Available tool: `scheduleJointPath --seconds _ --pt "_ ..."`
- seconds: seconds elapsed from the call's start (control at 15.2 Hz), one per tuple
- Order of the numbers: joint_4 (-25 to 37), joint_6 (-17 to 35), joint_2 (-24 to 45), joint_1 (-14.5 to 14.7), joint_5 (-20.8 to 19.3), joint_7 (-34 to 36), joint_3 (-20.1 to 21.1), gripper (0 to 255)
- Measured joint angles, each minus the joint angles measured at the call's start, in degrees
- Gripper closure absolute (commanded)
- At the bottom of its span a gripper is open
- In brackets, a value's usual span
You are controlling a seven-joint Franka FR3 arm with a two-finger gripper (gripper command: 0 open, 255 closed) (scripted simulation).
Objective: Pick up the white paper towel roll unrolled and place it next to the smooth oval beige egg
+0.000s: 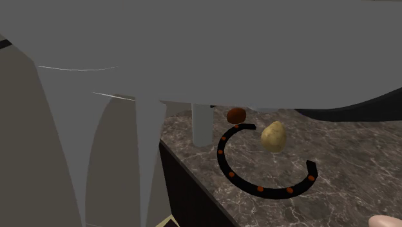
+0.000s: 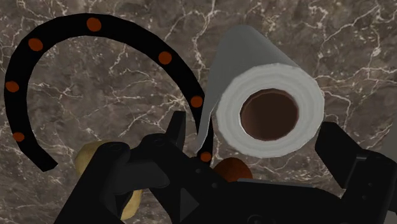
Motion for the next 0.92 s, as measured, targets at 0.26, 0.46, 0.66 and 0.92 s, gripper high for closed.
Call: scheduleJointPath --seconds 0.26,0.46,0.66,0.92 --pt "-0.32 0.53 0.2 -0.04 -0.11 0.01 -0.07 0" --pt "-0.33 0.56 0.21 -0.04 -0.12 0.0 -0.08 255" --pt "-0.3 0.56 0.21 -0.03 -0.12 0.01 -0.07 255" --pt "-0.28 0.55 0.22 -0.02 -0.12 0.02 -0.06 255"
